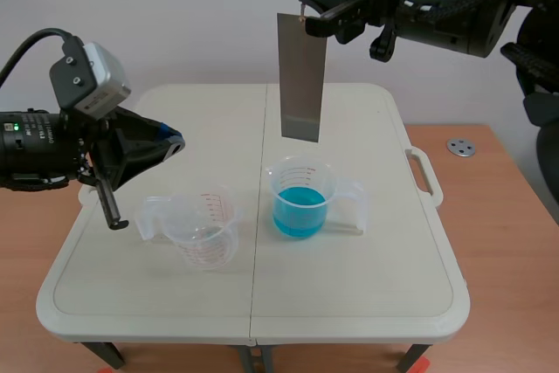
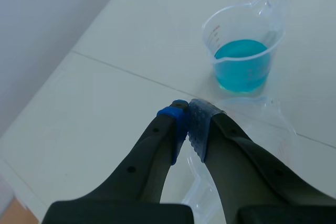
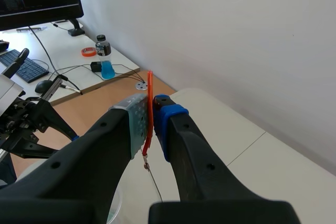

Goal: Hold the metal plate by the orange handle, dip it into the blue solution, take it out and point at it, then put the plate back in the beaker on the left.
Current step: 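Raise the plate and point at it, then put the plate into the left beaker, then return to the home posture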

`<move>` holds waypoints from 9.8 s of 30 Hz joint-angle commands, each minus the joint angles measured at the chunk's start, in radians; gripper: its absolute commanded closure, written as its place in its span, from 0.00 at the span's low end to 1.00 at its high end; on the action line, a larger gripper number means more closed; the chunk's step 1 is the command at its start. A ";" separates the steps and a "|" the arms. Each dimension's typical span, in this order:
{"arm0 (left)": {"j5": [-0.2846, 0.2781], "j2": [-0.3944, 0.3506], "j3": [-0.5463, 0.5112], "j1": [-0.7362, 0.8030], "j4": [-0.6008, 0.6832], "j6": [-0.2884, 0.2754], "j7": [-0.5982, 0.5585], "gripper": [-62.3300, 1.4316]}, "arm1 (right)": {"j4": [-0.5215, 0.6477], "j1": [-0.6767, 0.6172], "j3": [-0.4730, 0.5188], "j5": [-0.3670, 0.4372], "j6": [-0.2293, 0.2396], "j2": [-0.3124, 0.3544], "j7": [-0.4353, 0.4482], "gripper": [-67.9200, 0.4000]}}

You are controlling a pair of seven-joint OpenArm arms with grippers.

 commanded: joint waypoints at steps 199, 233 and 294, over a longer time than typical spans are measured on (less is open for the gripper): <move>0.111 0.267 -0.407 1.092 -0.106 0.266 -0.149 0.93 | -0.554 0.069 -0.333 -0.147 0.011 -0.206 0.163 0.98; 0.111 0.267 -0.407 1.089 -0.106 0.266 -0.071 0.00 | -0.559 0.126 -0.238 -0.147 -0.057 -0.191 0.166 0.41; -0.269 -0.064 -0.380 0.789 0.500 0.527 -0.078 0.00 | 0.003 -0.403 0.067 0.022 -0.083 0.264 0.153 0.02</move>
